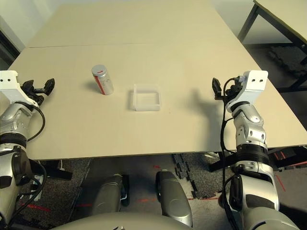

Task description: Pour the medicine from the bottle into the box.

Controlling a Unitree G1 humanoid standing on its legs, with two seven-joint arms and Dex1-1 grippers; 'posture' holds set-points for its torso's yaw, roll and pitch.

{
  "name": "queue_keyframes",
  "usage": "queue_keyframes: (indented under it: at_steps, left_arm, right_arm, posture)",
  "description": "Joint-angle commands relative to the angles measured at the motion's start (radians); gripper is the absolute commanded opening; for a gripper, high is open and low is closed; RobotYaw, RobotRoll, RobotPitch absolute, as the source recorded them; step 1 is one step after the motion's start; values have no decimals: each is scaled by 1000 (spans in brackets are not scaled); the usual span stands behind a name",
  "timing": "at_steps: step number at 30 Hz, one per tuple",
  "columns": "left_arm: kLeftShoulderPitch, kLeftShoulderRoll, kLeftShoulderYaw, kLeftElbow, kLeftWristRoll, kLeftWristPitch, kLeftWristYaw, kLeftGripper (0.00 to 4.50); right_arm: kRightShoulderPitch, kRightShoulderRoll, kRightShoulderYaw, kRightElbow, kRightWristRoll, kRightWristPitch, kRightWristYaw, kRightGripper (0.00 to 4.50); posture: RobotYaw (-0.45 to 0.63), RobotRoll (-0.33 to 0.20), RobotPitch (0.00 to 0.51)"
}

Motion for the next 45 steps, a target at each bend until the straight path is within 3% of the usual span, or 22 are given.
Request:
queue_keyframes:
  at_steps: [1,8,14,21,27,36,45]
  left_arm:
    - [10,-1,8,18,0,-9,4,4477]
    - [3,-6,-10,6,8,4,-22,4477]
    - [23,-1,-59,-106,2,63,-170,4477]
    - [136,17,-112,-401,-38,247,-345,4477]
    - [167,-6,-155,-600,-58,385,-381,4477]
    - [160,-51,-250,-665,-48,448,-454,4477]
    - [72,-81,-275,-525,-5,364,-442,4477]
  right_arm:
    - [-1,1,-4,8,-5,-6,-3,4500]
    - [6,-6,-8,-22,2,5,2,4500]
    - [31,-38,17,-159,15,122,40,4500]
    - [64,-89,82,-419,82,387,153,4500]
    - [50,-103,131,-534,112,530,201,4500]
    - [33,-63,172,-619,127,605,196,4500]
    - [49,-41,171,-691,137,651,183,4500]
  posture:
    - [-69,0,124]
    - [-81,0,135]
    - [-87,0,153]
    - [-89,0,153]
    - [-99,0,144]
    - [-131,0,125]
    - [-165,0,114]
